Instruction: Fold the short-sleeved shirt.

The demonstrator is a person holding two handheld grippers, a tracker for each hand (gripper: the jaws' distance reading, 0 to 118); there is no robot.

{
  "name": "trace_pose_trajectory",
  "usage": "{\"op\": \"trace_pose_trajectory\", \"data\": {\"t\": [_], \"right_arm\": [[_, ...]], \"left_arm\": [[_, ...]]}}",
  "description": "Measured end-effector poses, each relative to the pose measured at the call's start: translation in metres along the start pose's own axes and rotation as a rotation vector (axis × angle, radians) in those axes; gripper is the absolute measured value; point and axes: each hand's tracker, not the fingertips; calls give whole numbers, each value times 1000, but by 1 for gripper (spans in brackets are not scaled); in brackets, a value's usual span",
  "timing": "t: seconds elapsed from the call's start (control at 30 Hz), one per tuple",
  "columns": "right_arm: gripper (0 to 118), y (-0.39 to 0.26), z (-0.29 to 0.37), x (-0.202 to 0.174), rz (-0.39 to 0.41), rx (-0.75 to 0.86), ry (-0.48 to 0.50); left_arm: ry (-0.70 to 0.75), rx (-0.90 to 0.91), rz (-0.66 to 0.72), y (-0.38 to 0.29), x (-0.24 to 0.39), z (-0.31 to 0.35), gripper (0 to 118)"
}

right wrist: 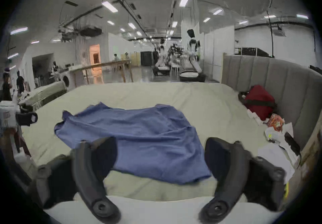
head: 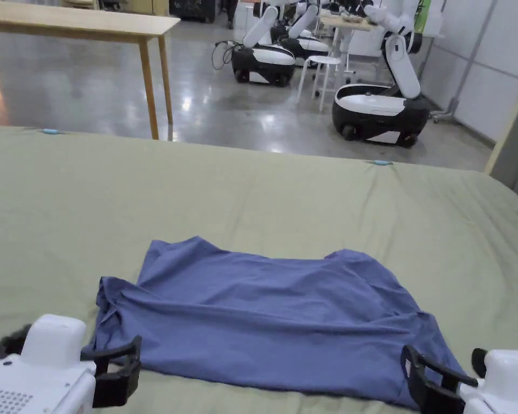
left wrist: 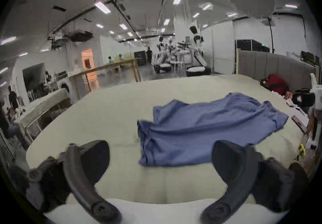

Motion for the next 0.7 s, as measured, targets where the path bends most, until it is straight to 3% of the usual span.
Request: {"op": "trace_pose_trajectory", "data": {"t": [0.03, 0.07, 0.1, 0.17, 0.3, 0.33, 0.37, 0.4, 0.43, 0.5, 0.53, 0.6, 0.7], "right_arm": [[34, -4, 1, -6, -19, -7, 4], [0, -7, 1, -11, -22, -36, -24], [0, -12, 1, -19, -5, -41, -45], [0, -16, 2, -18, -63, -81, 36], [0, -22, 1, -19, -65, -99, 18], [0, -24, 0, -18, -66, -102, 16], [0, -26, -2, -16, -70, -112, 16], [0, -28, -4, -15, -73, -124, 14], [0, -27, -3, -13, -72, -131, 10], [0, -30, -6, -8, -68, -146, -7], [0, -32, -6, -4, -70, -153, -14], [0, -32, -5, 3, -79, -166, -28], [0, -34, -3, 15, -86, -174, -56]], "left_arm": [[-15, -31, 27, -7, 0, 3, 61], [-22, -71, 52, -13, -1, 3, 9], [-22, -134, 80, -17, -2, -2, 0], [-106, -191, 141, -25, -16, -10, 0], [-29, -256, 100, -29, -33, -38, 0], [-37, -266, 125, -27, -40, -45, 1], [-61, -285, 155, -27, -40, -51, 19], [-51, -305, 153, -23, -44, -63, 73], [-35, -312, 142, -19, -46, -73, 114], [42, -361, 110, -18, -49, -97, 113], [27, -246, 168, -10, -49, -108, 114], [16, -327, 241, -4, -54, -131, 114], [37, -334, 236, -8, -56, -140, 110]]}}
